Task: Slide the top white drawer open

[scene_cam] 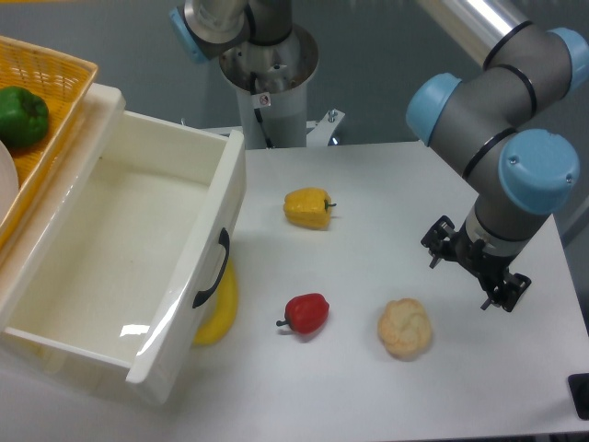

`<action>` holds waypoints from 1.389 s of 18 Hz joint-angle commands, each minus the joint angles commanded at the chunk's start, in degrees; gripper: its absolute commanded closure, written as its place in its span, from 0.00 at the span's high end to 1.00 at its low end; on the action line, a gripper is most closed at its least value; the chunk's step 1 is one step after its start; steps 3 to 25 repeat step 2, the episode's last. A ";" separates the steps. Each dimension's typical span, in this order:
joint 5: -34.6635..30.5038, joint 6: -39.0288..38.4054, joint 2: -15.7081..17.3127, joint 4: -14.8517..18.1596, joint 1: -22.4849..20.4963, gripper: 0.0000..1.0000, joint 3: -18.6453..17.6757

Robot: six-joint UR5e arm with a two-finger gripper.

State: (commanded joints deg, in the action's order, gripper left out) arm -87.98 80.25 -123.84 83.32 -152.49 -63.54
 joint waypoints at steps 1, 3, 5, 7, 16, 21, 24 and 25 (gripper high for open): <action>0.00 -0.09 0.00 0.09 0.00 1.00 -0.26; 0.00 -0.18 0.00 0.09 0.00 1.00 -0.44; 0.00 -0.18 0.00 0.09 0.00 1.00 -0.44; 0.00 -0.18 0.00 0.09 0.00 1.00 -0.44; 0.00 -0.18 0.00 0.09 0.00 1.00 -0.44; 0.00 -0.18 0.00 0.09 0.00 1.00 -0.44; 0.00 -0.18 0.00 0.09 0.00 1.00 -0.44; 0.00 -0.18 0.00 0.09 0.00 1.00 -0.44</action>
